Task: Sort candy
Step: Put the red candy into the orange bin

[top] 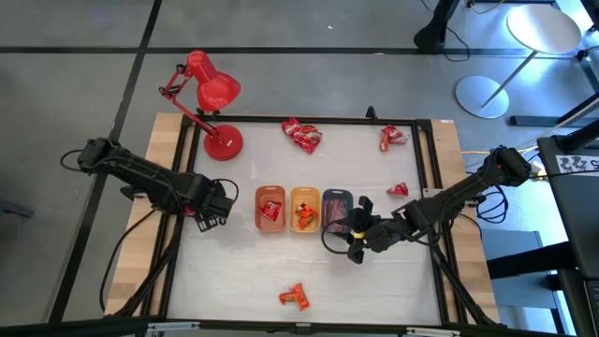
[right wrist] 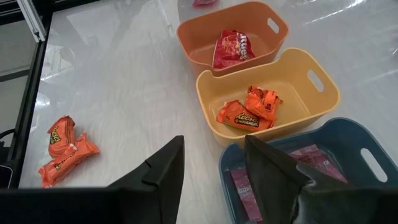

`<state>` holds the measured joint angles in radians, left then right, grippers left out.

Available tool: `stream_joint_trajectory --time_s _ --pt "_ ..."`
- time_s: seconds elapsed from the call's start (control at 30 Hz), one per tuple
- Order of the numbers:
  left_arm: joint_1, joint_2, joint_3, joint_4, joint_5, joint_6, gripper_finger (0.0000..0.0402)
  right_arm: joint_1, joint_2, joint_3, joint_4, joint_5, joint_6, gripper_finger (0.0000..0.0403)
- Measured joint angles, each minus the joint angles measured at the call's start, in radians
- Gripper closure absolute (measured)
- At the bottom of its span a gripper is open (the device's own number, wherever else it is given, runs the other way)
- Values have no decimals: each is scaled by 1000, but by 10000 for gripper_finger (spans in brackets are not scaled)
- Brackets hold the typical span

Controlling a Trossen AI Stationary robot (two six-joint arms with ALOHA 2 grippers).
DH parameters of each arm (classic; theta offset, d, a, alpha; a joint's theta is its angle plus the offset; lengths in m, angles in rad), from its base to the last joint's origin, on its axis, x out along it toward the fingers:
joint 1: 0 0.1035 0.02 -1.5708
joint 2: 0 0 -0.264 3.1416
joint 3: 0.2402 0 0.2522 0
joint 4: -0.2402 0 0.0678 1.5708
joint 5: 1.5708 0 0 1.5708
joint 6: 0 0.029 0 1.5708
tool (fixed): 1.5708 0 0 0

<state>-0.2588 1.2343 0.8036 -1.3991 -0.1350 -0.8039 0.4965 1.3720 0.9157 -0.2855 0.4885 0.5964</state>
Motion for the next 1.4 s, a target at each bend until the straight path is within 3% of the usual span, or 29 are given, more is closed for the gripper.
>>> stream_joint_trajectory --time_s 0.37,0.6,1.0,1.13,1.27,1.4 --pt "0 0 0 0 62 10 208 0 0 0 0 0 0 237" --pt "0 0 0 0 106 -80 208 0 0 0 0 0 0 237" --pt "40 16 -26 28 100 -134 208 0 0 0 0 0 -25 237" --pt "87 62 -32 60 87 -135 208 0 0 0 0 0 -26 237" --pt "118 109 -32 106 7 -153 208 0 0 0 0 0 -26 237" --pt "145 156 -32 149 18 -137 208 0 0 0 0 -2 -26 237"
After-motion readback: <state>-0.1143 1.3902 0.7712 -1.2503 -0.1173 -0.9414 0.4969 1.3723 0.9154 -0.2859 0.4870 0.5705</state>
